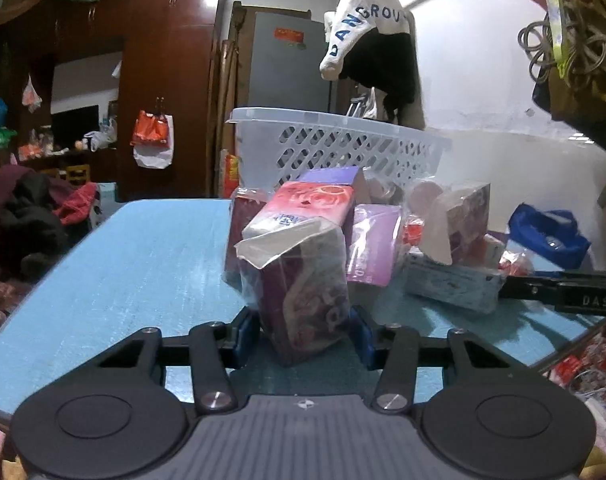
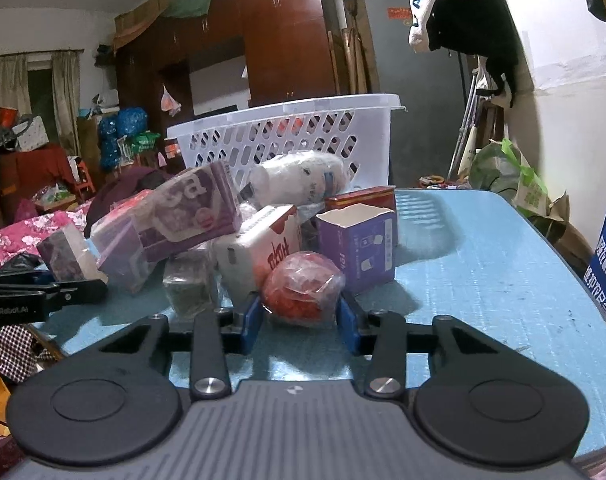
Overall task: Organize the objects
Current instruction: 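Grasp the red-wrapped ball with the right tool while the left grasps the purple-white box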
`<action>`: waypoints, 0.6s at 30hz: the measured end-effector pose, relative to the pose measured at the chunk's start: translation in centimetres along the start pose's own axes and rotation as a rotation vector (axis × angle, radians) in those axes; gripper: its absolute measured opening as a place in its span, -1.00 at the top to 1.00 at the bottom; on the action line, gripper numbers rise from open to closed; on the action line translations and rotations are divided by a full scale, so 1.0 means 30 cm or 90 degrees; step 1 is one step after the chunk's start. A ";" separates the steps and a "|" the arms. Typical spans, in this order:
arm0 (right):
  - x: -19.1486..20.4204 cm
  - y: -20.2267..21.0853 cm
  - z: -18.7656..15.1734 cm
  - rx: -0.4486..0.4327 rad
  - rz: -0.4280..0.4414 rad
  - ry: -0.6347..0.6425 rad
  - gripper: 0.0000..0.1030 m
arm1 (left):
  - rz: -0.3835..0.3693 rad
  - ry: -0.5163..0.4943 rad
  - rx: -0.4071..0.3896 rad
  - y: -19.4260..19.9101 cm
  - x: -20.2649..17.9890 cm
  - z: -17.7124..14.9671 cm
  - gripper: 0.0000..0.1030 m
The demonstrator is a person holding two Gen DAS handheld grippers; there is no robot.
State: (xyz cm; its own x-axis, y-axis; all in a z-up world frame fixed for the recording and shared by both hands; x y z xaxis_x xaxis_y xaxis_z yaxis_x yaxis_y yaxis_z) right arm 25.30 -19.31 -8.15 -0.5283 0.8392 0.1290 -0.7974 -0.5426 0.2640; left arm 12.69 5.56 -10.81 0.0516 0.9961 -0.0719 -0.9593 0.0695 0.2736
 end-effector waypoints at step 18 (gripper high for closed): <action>-0.008 0.077 0.300 -0.099 0.019 0.026 0.15 | -0.050 0.028 -0.073 -0.055 0.024 0.353 -0.02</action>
State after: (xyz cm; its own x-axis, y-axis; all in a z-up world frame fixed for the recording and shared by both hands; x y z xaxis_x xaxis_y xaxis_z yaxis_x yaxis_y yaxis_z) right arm 26.22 -20.44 1.02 -0.5615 0.8219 0.0954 -0.8147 -0.5694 0.1096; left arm 17.26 6.75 -1.16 0.1176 0.9843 -0.1317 -0.9784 0.1375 0.1543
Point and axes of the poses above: each gripper's, at about its wrist camera, not at the fingertips, and y roughly against the way its jaws point, x to its left, z to its top, the point moved 8 cm from there along -y, roughly the way its jaws point, and after that the axes turned 5 degrees about -x, right-handed, at the moved point
